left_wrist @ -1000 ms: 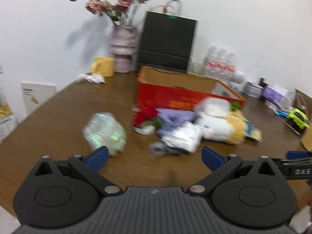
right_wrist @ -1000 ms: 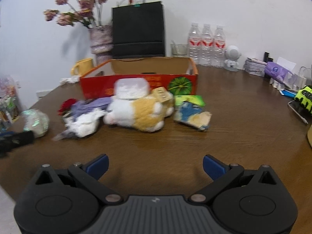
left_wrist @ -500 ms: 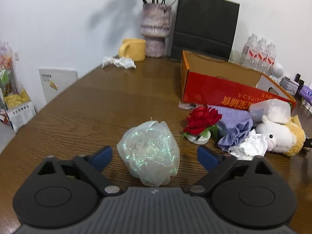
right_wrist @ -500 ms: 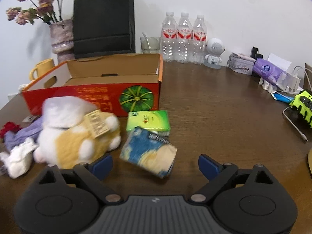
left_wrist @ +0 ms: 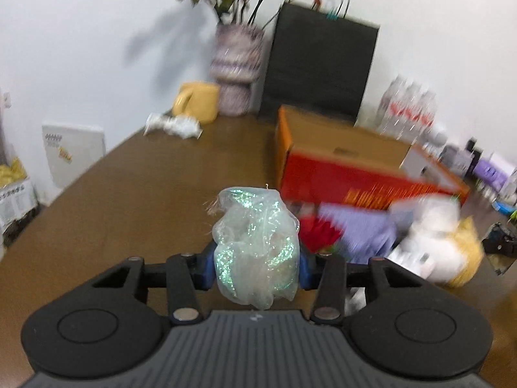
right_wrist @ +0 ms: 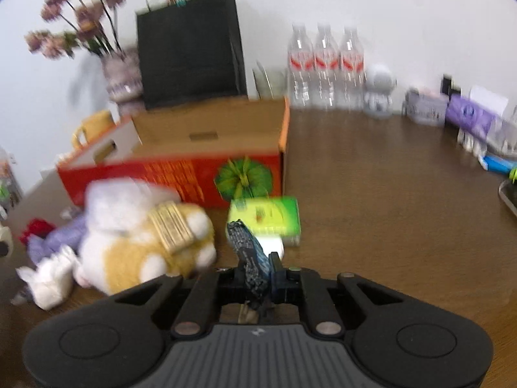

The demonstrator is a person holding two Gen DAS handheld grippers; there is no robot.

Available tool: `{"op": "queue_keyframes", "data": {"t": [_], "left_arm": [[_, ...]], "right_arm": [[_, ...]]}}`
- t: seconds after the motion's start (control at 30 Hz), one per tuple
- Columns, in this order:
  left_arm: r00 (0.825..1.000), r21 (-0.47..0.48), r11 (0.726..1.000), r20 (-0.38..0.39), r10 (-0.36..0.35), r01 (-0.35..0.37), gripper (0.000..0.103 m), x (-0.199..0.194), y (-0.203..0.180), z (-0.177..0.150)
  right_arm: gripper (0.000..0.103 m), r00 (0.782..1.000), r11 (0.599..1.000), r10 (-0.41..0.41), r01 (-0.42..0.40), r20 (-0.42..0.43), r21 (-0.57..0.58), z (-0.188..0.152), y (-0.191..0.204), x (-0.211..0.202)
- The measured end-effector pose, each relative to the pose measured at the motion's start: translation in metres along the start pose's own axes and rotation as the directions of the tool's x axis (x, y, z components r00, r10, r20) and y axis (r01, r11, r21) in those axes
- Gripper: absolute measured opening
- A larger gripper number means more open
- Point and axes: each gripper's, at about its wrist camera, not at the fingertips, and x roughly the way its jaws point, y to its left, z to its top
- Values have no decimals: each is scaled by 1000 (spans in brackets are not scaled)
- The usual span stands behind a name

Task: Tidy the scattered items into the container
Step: 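Carry both items over the box and open both tools to drop them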

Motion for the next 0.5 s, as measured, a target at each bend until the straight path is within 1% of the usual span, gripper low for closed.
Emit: {"op": "queue_keyframes", "data": {"t": [0.1,0.13,0.17,0.2,0.23,0.3,0.37,0.43,0.47,0.5], "left_arm": [[997,2,998,52,-64,64,47,1,-12,35],[993,3,995,60,-98,98,47,5,-18,49],[988,4,991,65,-137,137,48,13,-26,65],[986,6,988,65,-155,155,48,21,-33,76],[985,19,986,59,-164,163,48,33,-43,89],[987,59,987,43,-155,153,48,60,-66,109],[991,83,987,-4,-137,137,48,95,-85,122],[989,86,987,-66,-129,135,48,127,-95,126],[986,84,987,-105,-127,136,48,145,-100,126],[984,80,988,-131,-120,131,48,155,-101,124]], "right_arm": [[10,996,999,51,-50,74,-4,31,5,-9],[10,994,998,66,-65,92,-11,44,9,-7],[10,992,997,79,-79,100,-12,56,12,-3],[10,991,996,88,-87,99,-13,69,17,5],[10,992,995,94,-93,86,-18,81,22,17],[10,994,995,98,-98,43,-13,98,32,44],[10,995,995,99,-99,-18,-2,109,40,75],[10,993,996,93,-93,-68,7,114,45,102],[10,992,996,89,-89,-91,9,115,47,114],[10,991,996,84,-84,-107,8,114,49,123]]}}
